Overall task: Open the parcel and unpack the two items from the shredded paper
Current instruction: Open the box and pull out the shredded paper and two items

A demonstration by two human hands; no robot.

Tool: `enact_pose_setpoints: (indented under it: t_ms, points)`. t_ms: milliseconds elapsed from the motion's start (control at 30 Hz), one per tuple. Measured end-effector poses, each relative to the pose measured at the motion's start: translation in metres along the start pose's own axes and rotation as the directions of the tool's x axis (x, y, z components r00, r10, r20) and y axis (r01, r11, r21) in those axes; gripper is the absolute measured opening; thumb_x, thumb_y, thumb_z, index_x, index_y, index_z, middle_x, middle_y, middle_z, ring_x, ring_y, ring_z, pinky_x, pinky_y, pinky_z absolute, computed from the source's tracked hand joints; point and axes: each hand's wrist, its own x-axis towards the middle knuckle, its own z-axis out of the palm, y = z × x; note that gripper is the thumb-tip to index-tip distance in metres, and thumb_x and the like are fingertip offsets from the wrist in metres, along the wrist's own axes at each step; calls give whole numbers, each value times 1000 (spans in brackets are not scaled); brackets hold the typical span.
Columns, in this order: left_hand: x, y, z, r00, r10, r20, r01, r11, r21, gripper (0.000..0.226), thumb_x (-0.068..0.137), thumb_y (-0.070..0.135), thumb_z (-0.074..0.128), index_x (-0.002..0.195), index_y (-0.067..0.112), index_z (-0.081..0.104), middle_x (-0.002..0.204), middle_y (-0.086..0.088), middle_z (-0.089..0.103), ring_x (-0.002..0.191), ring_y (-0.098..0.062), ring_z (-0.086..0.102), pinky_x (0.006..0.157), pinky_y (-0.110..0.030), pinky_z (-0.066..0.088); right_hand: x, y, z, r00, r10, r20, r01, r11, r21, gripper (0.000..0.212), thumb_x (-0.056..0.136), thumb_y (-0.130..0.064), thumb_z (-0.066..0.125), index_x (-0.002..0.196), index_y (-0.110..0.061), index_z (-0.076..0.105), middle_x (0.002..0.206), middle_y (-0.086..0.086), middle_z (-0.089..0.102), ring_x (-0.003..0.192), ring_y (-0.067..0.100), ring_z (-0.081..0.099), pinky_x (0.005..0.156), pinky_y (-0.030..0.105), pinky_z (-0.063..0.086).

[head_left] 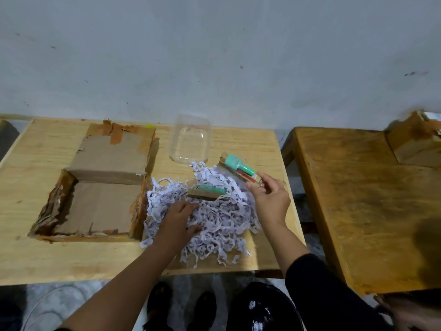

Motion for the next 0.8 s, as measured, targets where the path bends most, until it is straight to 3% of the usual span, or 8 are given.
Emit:
enact_pose_setpoints:
  t_ms: [67, 133, 300, 367, 467, 633, 733, 800]
  points:
    - [0, -2, 3, 1000, 10, -13, -10, 1000, 5, 62, 70, 24, 78, 126, 11, 53, 123, -13, 54, 117, -30, 46, 98, -35, 39, 21, -2, 8, 995, 66, -71, -64, 997, 32, 42, 74, -11, 75, 115, -13, 64, 99, -1, 59, 80, 7, 54, 74, 16, 50]
    - [1, -5, 5, 999, 33, -29, -33, 999, 5, 59, 69, 22, 79, 122, 10, 56, 114, -12, 58, 108, -30, 51, 91, -31, 41, 44, -1, 18, 987, 131, -93, -128, 991, 47, 41, 76, -10, 73, 116, -12, 63, 102, 0, 59, 87, 12, 56, 70, 17, 49]
    - [2, -10, 8, 998, 45, -34, -45, 999, -4, 58, 70, 22, 79, 122, 11, 57, 111, -10, 58, 104, -27, 52, 87, -24, 35, 91, 15, 50, 974, 213, -78, -214, 977, -11, 41, 75, -13, 74, 115, -13, 63, 109, 3, 61, 93, 18, 61, 84, 33, 57]
    - [2, -11, 8, 999, 33, -20, -33, 999, -19, 58, 73, 25, 76, 125, 14, 54, 115, -8, 56, 108, -25, 50, 89, -23, 34, 105, 21, 60, 962, 261, -82, -262, 965, -1, 42, 76, -13, 74, 116, -13, 63, 114, 5, 61, 93, 15, 59, 88, 26, 52]
    - [-1, -9, 8, 1000, 4, -8, -4, 1000, -25, 57, 76, 28, 73, 128, 19, 51, 121, -4, 53, 113, -22, 47, 91, -21, 32, 119, 27, 68, 950, 304, -69, -306, 952, -18, 42, 78, -15, 73, 119, -12, 61, 120, 7, 61, 90, 11, 51, 81, 15, 41]
    - [-2, -7, 5, 1000, 7, 11, -6, 1000, -16, 58, 75, 30, 73, 128, 19, 52, 122, -7, 54, 115, -25, 48, 92, -26, 36, 125, 33, 71, 961, 276, -11, -276, 955, -104, 45, 83, -16, 67, 126, -13, 55, 124, 6, 62, 101, 15, 58, 81, 10, 37]
    - [-3, -3, -1, 999, 19, 28, -19, 1000, -6, 57, 75, 38, 71, 125, 17, 55, 115, -7, 58, 105, -25, 54, 85, -31, 45, 114, 29, 64, 990, 126, 64, -105, 958, -267, 45, 85, -20, 59, 129, -14, 52, 121, 6, 60, 95, 14, 55, 74, 3, 38]
    - [-1, 3, -8, 999, 34, -25, -33, 999, 25, 49, 77, 44, 67, 118, 18, 59, 106, -5, 62, 92, -22, 60, 72, -30, 50, 106, 22, 59, 994, 4, 105, 31, 945, -325, 41, 88, -19, 53, 128, -12, 53, 119, 5, 57, 94, 11, 50, 76, 14, 40]
